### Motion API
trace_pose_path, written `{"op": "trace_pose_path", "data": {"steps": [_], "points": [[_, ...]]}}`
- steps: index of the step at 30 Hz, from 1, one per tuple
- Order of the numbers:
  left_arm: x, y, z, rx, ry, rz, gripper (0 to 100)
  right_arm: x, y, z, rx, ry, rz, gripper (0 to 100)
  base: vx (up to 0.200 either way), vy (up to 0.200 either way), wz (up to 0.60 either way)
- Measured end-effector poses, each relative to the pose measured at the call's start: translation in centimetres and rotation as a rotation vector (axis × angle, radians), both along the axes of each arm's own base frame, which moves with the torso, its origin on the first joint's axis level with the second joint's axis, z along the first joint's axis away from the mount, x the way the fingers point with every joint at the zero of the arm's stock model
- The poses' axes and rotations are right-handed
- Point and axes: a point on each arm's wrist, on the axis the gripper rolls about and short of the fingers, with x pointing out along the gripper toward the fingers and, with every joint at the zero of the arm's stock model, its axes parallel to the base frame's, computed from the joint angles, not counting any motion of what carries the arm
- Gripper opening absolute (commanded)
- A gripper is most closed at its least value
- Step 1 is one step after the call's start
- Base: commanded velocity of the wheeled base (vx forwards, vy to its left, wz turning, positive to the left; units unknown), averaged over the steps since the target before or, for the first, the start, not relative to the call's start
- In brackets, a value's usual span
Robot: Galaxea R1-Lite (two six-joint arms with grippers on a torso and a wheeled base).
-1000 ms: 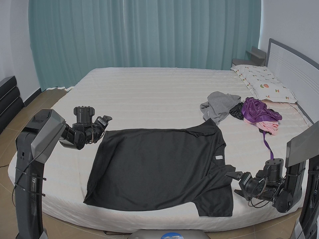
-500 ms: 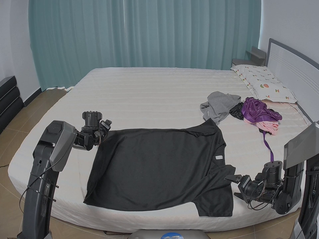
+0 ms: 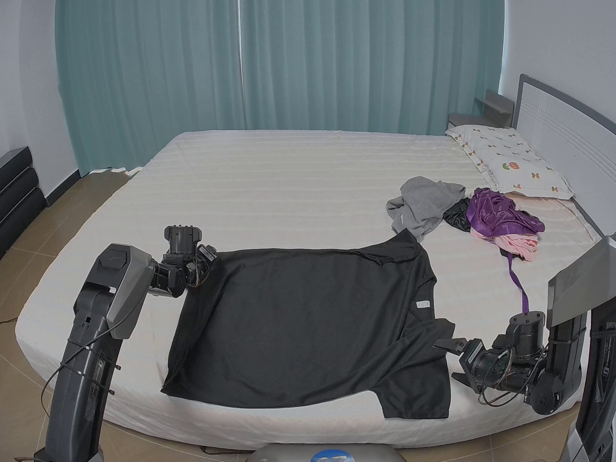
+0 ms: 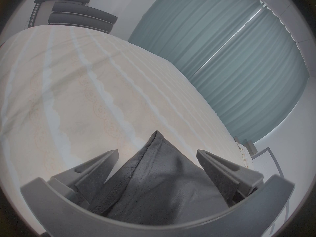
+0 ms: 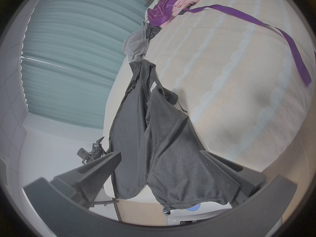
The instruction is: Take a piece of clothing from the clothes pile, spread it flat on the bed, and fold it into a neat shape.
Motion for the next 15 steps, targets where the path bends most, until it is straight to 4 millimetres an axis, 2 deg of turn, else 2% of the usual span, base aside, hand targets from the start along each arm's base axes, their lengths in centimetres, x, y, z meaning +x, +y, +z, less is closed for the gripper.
{"op": "trace_pose_path", "data": {"steps": [10,15], "points": [[0.01,0.14,-0.46,0.016,-0.001,0.011,0,-0.03,0.02,0.0,0.0,0.001,0.001,100,0.0,0.0,0.0],[0.38,0.46,0.04,0.055,-0.073,0.046,0,-0.01,0.01,0.0,0.0,0.0,0.0,100,0.0,0.0,0.0]]}}
